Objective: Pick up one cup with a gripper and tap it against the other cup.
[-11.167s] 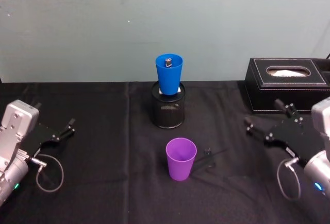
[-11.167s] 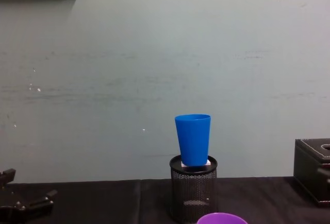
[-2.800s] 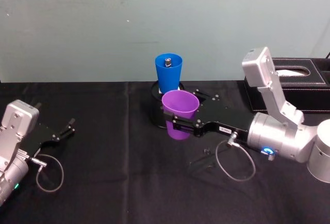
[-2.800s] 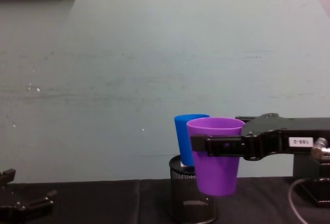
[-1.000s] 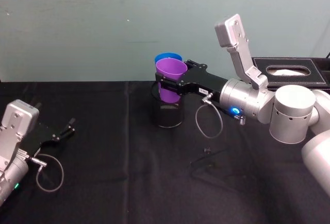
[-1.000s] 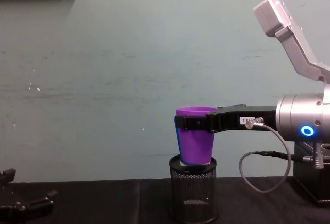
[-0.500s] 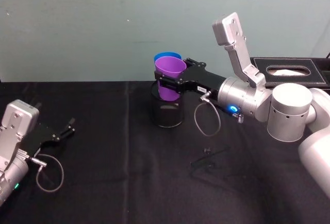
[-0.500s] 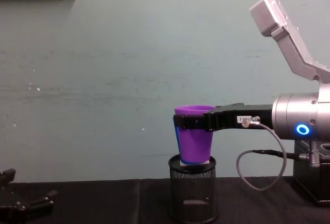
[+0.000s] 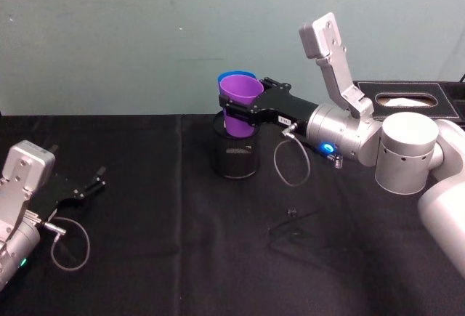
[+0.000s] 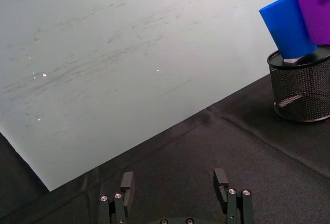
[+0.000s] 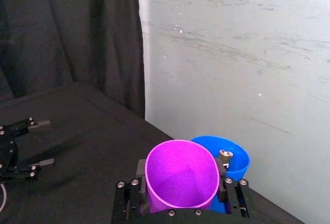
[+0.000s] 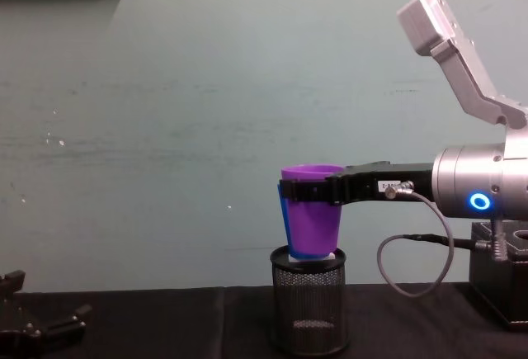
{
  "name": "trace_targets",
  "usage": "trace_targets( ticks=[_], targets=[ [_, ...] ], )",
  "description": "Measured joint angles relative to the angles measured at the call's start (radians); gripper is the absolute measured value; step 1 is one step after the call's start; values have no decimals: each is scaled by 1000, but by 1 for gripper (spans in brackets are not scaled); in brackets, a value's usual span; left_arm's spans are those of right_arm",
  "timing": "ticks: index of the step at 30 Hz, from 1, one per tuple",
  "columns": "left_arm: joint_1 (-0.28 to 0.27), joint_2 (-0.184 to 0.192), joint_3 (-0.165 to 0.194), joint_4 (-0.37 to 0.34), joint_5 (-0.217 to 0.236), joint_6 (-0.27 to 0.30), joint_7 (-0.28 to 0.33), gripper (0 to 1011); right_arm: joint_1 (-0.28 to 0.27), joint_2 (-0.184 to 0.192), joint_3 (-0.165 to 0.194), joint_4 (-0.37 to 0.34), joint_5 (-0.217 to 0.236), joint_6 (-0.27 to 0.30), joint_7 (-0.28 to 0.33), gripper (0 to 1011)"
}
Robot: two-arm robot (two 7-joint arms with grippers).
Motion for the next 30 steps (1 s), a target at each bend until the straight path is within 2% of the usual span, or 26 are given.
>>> trace_targets(
  ticks=[30],
  targets=[
    [0,0,0,0,0,0,0,1000,44,-29,12,62,-13,-6,5,741]
  ],
)
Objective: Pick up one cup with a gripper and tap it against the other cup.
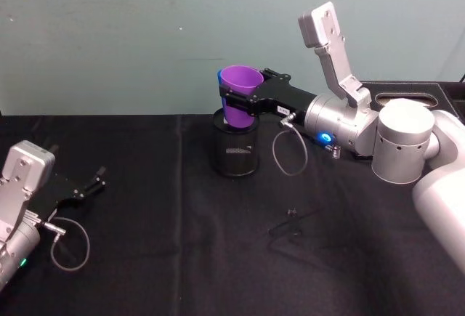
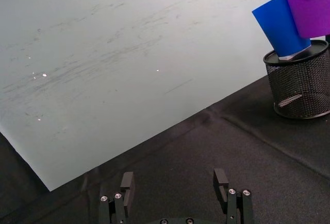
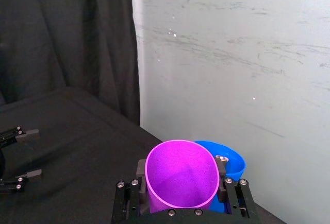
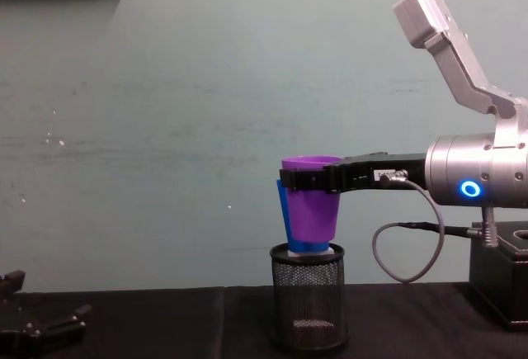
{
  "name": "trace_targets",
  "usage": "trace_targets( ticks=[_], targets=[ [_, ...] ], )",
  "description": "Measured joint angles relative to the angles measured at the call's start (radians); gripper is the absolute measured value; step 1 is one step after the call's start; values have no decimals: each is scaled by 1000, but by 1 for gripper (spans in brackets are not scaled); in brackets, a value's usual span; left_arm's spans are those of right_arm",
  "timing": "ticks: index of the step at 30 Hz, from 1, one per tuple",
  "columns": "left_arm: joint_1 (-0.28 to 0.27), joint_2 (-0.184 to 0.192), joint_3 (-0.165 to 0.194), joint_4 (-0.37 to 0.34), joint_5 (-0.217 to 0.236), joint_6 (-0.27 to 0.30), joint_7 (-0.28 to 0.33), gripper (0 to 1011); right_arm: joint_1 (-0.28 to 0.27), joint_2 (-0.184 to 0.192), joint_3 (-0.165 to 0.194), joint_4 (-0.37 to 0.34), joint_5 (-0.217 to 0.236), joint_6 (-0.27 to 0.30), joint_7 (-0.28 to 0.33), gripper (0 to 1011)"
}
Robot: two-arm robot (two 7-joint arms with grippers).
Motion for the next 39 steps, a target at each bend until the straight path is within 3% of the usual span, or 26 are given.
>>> trace_targets(
  ticks=[39],
  targets=[
    [0,0,0,0,0,0,0,1000,-2,2,-2,-3,2,0,0,741]
  ],
)
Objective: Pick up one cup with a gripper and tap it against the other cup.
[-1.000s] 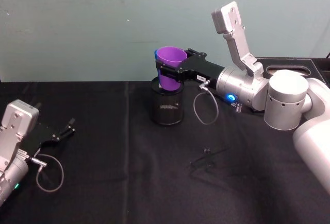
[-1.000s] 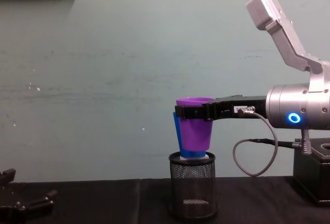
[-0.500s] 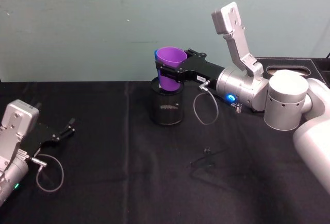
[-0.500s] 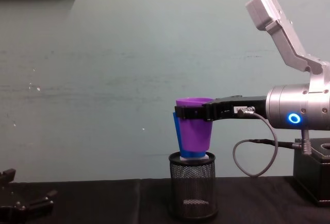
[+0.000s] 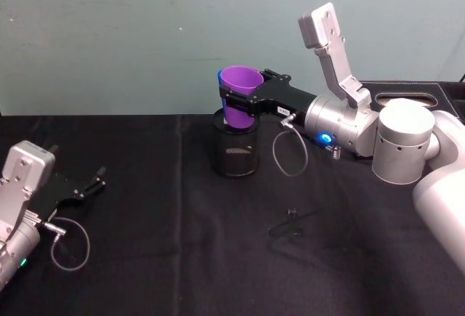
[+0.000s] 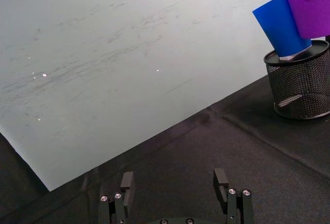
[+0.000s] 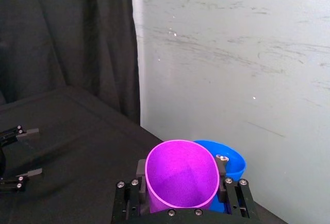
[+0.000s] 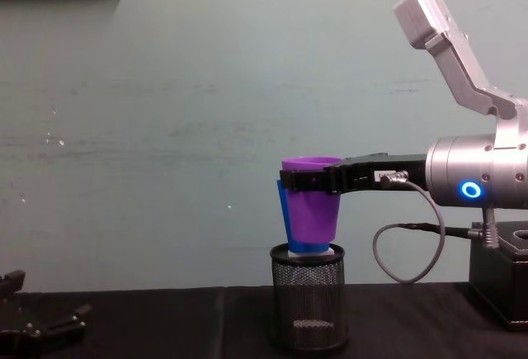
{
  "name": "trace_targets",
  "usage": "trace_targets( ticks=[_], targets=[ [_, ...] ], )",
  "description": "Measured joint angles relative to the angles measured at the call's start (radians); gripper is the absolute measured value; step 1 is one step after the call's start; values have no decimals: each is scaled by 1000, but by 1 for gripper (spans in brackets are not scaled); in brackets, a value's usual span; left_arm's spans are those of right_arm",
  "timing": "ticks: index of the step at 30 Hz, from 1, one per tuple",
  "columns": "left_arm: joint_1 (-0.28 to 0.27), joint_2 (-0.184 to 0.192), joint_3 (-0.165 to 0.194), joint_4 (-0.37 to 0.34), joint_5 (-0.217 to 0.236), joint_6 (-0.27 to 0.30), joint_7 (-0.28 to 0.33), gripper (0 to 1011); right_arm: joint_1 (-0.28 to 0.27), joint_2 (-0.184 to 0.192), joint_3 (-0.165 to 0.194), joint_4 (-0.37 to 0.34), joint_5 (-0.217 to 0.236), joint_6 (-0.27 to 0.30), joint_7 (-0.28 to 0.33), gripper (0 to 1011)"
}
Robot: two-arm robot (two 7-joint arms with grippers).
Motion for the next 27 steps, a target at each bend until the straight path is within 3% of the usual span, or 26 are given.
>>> trace_targets(
  ticks=[27],
  targets=[
    [0,0,0,0,0,0,0,1000,0,0,0,0,0,0,0,741]
  ],
)
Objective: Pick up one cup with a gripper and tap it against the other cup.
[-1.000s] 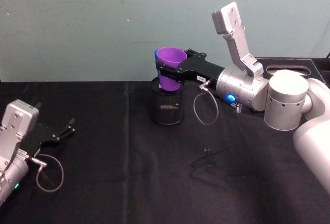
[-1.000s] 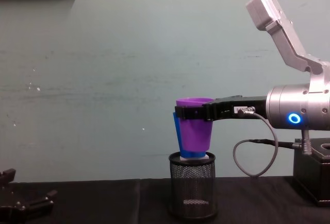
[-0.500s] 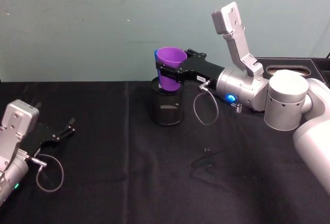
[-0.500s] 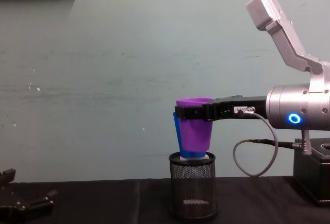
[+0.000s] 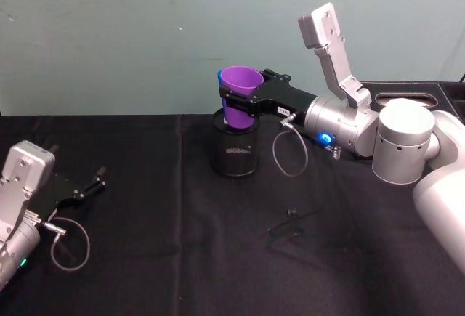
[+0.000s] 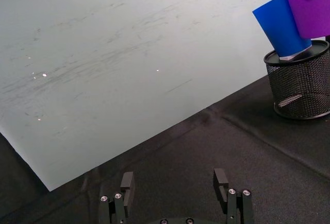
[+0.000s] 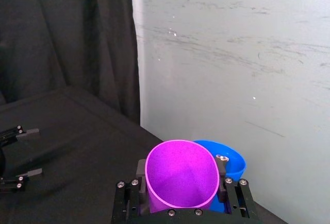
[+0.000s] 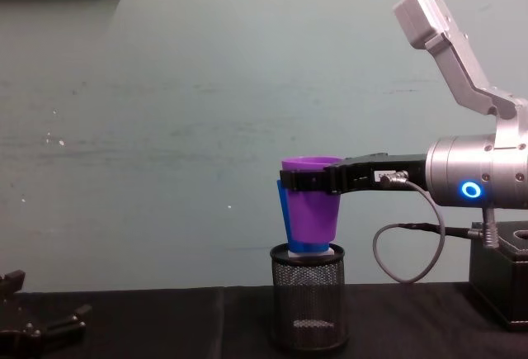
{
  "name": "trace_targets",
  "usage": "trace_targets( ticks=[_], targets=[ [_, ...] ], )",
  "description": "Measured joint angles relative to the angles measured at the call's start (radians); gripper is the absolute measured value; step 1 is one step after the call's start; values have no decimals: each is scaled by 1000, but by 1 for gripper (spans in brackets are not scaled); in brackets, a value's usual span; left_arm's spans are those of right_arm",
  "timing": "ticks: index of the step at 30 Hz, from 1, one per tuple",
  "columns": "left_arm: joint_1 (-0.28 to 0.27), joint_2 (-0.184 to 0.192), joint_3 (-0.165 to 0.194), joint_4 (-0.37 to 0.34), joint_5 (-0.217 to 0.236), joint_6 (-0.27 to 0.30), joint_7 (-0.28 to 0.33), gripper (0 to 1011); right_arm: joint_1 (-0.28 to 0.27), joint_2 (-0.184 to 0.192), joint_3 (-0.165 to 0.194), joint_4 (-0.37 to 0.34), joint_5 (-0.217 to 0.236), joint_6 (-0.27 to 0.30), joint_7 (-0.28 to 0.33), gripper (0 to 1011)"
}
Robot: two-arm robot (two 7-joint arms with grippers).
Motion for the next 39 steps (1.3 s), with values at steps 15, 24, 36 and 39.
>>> trace_targets(
  ticks=[15,24,36,39],
  targets=[
    [0,0,0,0,0,0,0,1000,0,0,0,0,0,0,0,741],
    [0,0,0,0,0,0,0,1000,0,0,0,0,0,0,0,741],
    [0,0,0,0,0,0,0,1000,0,0,0,0,0,0,0,739],
    [0,0,0,0,0,0,0,1000,0,0,0,0,0,0,0,741]
  ],
)
